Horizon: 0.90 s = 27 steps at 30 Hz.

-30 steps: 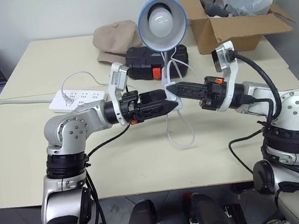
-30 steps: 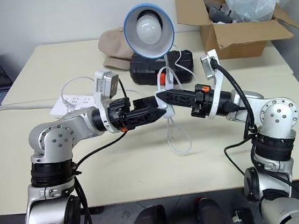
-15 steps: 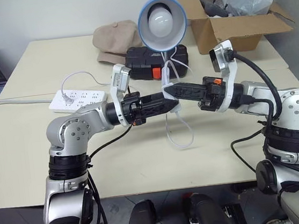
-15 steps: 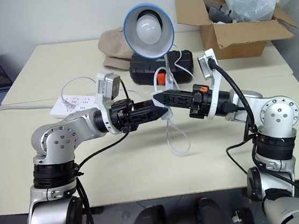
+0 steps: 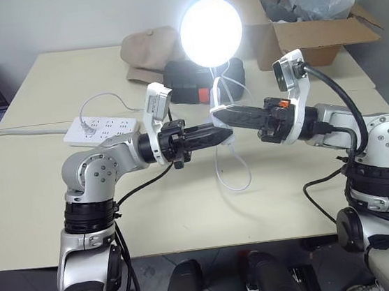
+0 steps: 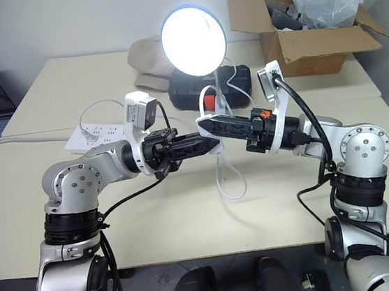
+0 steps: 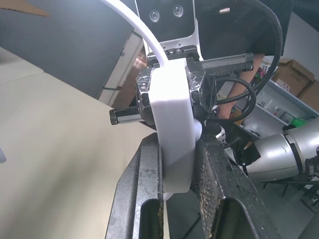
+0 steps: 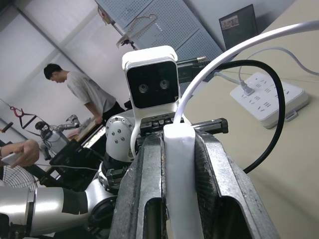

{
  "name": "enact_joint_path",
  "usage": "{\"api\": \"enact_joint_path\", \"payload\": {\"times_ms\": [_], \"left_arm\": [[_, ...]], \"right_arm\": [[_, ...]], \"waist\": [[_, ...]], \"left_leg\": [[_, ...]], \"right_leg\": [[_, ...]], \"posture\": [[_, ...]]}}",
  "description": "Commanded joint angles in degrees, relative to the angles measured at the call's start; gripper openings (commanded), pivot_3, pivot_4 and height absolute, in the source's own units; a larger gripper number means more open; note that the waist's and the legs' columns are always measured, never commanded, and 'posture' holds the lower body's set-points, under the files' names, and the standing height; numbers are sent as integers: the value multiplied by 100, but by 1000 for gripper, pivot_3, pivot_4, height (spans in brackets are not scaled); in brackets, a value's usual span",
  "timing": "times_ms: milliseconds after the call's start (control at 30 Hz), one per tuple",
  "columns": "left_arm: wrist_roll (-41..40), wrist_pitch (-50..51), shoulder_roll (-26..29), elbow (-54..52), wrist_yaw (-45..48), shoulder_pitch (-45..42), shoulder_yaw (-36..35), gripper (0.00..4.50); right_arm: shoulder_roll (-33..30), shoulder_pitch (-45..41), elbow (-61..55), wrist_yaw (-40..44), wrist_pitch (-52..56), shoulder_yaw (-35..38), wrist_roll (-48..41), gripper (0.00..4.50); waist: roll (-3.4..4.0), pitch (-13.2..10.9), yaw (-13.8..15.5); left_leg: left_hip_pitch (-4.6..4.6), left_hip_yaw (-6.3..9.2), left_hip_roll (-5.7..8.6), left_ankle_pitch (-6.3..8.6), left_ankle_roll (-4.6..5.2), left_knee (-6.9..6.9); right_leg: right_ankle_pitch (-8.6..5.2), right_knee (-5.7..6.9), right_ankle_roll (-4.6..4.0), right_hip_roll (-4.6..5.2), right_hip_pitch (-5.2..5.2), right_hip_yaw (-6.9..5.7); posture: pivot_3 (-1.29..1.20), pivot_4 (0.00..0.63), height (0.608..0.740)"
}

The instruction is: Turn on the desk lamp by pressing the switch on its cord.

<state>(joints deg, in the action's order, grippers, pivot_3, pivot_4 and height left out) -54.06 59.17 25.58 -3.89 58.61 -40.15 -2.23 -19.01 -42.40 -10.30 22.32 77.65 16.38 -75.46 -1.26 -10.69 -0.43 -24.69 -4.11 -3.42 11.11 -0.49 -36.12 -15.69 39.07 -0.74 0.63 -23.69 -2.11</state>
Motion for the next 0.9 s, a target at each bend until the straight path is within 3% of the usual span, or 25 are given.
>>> {"api": "enact_joint_path", "payload": {"times_ms": [33,167,233,333,767,900], "left_arm": [[-117,-5,1,-116,-5,0,-83,509],[-19,-5,49,-128,-15,-4,-20,509],[-79,67,50,-106,-5,-11,-42,1204],[-204,178,49,-87,21,-25,-108,1749],[-262,240,100,-130,58,11,-134,4068],[-256,227,109,-147,60,22,-137,4500]], "right_arm": [[-14,-173,-127,-40,-218,-20,-330,413],[-46,-154,-124,-81,-276,-73,-398,413],[-65,-149,-118,-102,-301,-97,-433,413],[-89,-149,-106,-134,-354,-143,-482,412],[-226,-129,-36,-227,-544,-309,-680,412],[-291,-74,-13,-141,-612,-368,-643,412]], "waist": [[0,0,0],[0,0,0],[0,0,0],[0,0,-1],[0,0,0],[0,0,0]], "left_leg": [[0,0,0,0,0,0],[0,0,0,0,0,0],[0,0,0,0,0,0],[0,0,-1,0,0,0],[-1,0,-2,0,0,0],[-1,1,-2,0,0,0]], "right_leg": [[-1,0,1,0,0,0],[-2,-1,3,0,0,0],[-2,-1,3,0,0,0],[-3,-1,5,-1,0,0],[-6,-2,11,-2,0,0],[-8,-2,13,-2,0,0]], "posture": [[0,150,740],[0,150,740],[0,150,740],[0,150,740],[0,150,740],[0,150,740]]}}
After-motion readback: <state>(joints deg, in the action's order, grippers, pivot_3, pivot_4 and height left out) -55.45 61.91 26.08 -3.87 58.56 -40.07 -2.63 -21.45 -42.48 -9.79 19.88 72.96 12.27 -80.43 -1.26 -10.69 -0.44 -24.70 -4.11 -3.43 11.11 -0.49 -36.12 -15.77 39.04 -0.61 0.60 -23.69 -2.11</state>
